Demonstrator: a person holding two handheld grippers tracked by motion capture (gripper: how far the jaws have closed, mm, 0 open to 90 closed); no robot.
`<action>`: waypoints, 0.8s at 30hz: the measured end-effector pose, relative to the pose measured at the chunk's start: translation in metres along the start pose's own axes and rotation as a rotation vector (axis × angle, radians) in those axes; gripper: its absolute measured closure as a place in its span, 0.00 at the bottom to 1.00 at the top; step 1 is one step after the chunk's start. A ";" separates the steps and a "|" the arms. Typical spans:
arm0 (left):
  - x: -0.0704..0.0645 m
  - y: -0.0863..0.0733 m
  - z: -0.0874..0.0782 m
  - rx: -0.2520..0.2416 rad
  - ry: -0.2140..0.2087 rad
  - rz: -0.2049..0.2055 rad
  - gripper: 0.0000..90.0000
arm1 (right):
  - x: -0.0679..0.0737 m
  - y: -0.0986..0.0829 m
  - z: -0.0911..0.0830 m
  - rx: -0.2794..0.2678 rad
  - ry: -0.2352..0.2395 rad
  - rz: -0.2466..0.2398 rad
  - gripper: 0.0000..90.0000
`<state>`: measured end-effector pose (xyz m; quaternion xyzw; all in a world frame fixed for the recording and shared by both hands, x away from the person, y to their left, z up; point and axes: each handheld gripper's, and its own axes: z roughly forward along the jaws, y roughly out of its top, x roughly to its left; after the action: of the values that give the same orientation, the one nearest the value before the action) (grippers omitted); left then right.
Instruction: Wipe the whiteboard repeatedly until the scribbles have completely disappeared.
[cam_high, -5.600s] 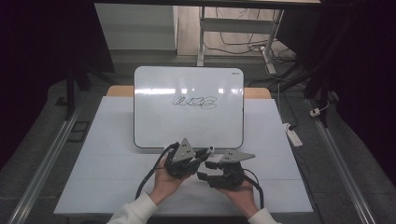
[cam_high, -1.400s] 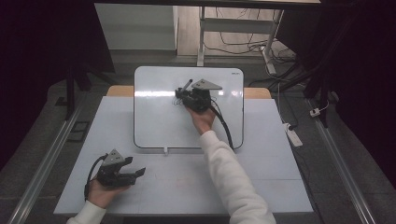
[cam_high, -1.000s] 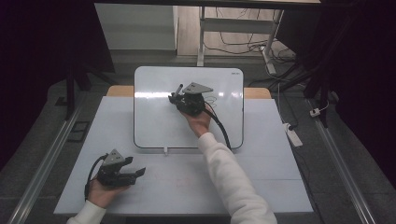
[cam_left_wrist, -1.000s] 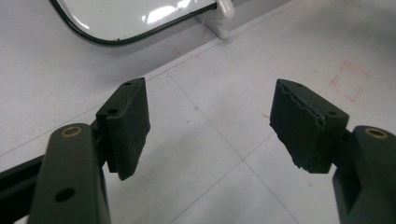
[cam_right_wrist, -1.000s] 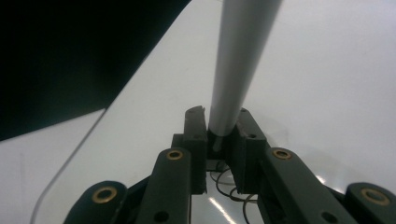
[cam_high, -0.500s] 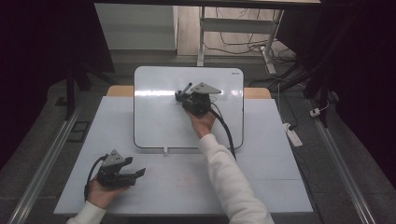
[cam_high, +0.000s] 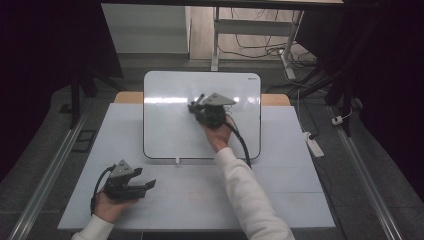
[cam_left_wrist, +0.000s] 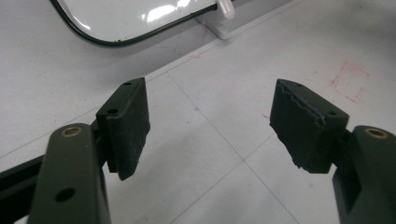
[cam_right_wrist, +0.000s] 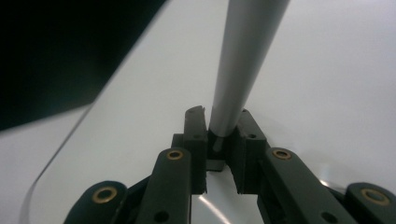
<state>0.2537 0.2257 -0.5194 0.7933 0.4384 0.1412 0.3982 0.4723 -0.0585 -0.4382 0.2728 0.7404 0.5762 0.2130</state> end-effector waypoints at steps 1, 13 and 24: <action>0.000 0.000 0.000 -0.001 -0.001 0.001 0.32 | -0.010 0.002 -0.006 -0.023 -0.036 0.043 0.87; -0.001 0.002 0.003 0.003 -0.002 0.005 0.32 | -0.009 0.005 0.002 -0.048 -0.030 0.086 0.87; 0.000 0.002 0.004 0.004 -0.003 0.006 0.32 | 0.010 -0.001 0.006 0.014 0.020 -0.007 0.87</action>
<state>0.2567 0.2230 -0.5201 0.7956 0.4357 0.1405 0.3968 0.4680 -0.0478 -0.4406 0.2658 0.7476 0.5728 0.2056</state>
